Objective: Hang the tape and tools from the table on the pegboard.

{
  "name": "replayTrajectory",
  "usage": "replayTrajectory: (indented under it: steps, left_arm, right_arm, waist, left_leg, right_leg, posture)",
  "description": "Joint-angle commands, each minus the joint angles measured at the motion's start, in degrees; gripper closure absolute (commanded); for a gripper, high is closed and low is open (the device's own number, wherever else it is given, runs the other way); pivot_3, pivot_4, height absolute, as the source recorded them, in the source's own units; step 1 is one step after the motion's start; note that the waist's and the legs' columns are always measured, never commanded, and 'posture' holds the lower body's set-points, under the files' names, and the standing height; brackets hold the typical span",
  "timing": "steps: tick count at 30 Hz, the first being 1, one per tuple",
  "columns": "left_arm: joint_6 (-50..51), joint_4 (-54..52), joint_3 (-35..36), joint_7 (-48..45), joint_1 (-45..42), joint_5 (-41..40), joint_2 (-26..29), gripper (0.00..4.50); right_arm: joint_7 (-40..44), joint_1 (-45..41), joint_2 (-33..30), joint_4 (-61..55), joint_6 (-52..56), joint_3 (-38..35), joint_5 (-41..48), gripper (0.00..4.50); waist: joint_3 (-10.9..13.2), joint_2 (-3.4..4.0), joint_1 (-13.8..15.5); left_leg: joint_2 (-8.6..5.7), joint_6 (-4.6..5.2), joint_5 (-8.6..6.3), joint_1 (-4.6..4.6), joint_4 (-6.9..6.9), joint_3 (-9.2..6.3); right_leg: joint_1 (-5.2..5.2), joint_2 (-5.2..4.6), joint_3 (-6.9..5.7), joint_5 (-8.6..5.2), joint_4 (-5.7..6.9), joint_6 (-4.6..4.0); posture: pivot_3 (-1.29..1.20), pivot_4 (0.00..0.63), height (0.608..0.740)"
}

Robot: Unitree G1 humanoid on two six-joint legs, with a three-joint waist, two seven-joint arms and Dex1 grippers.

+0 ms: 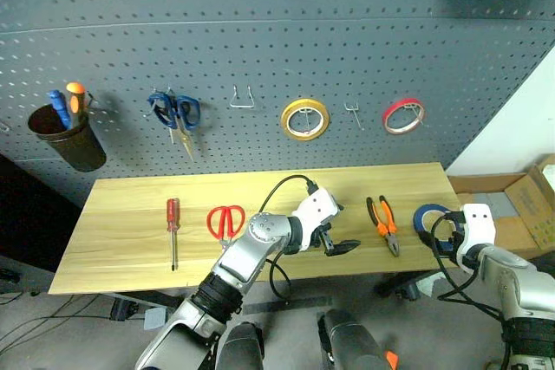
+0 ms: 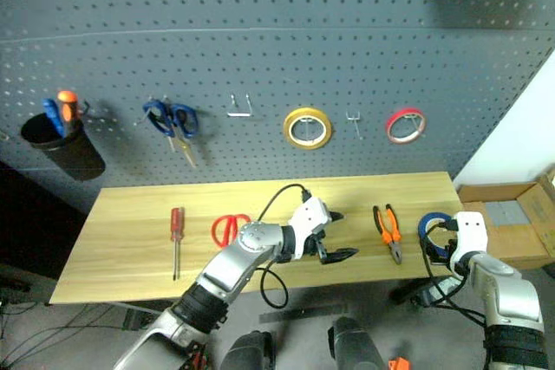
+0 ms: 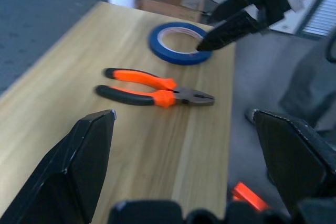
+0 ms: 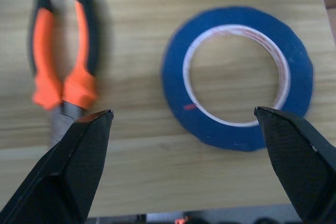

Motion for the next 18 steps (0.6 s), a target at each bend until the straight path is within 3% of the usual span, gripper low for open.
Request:
replayTrajectory:
  steps: [1,11,18]
  left_arm:
    - [-2.0,0.5,0.0,-0.9,-1.8,0.2,-1.5,0.02]
    - [-2.1,0.5,0.9,-1.1,-1.2,0.7,-1.2,0.02]
    - [-1.0,-1.8,1.3,-1.2,0.6,0.6,0.5,0.02]
  right_arm:
    - [2.0,-2.0,-2.1,1.8,-1.0,0.5,-0.1,0.0]
    - [6.2,-6.4,-4.0,6.8,-2.6,3.8,-0.6,0.0]
    - [8.5,-6.4,-5.6,14.0,-7.4,6.0,-2.6,0.0]
  waist:
    - [1.4,-0.05,-0.1]
    - [4.8,0.04,0.3]
    - [5.7,-0.05,0.5]
  left_leg:
    - [0.0,0.0,0.0,-0.01,0.01,-0.01]
    - [-0.11,0.05,-0.05,-0.71,0.03,-0.08]
    - [-0.18,0.05,-0.12,-0.78,0.03,-0.1]
  right_leg:
    - [0.0,0.0,0.02,0.0,-0.01,0.01]
    - [-0.41,-0.18,-0.06,-0.09,-0.18,0.15]
    - [-0.44,-0.28,-0.08,-0.17,-0.21,0.29]
  posture:
    - [-0.07,0.327,0.74]
    - [-0.05,0.379,0.74]
    - [-0.04,0.384,0.74]
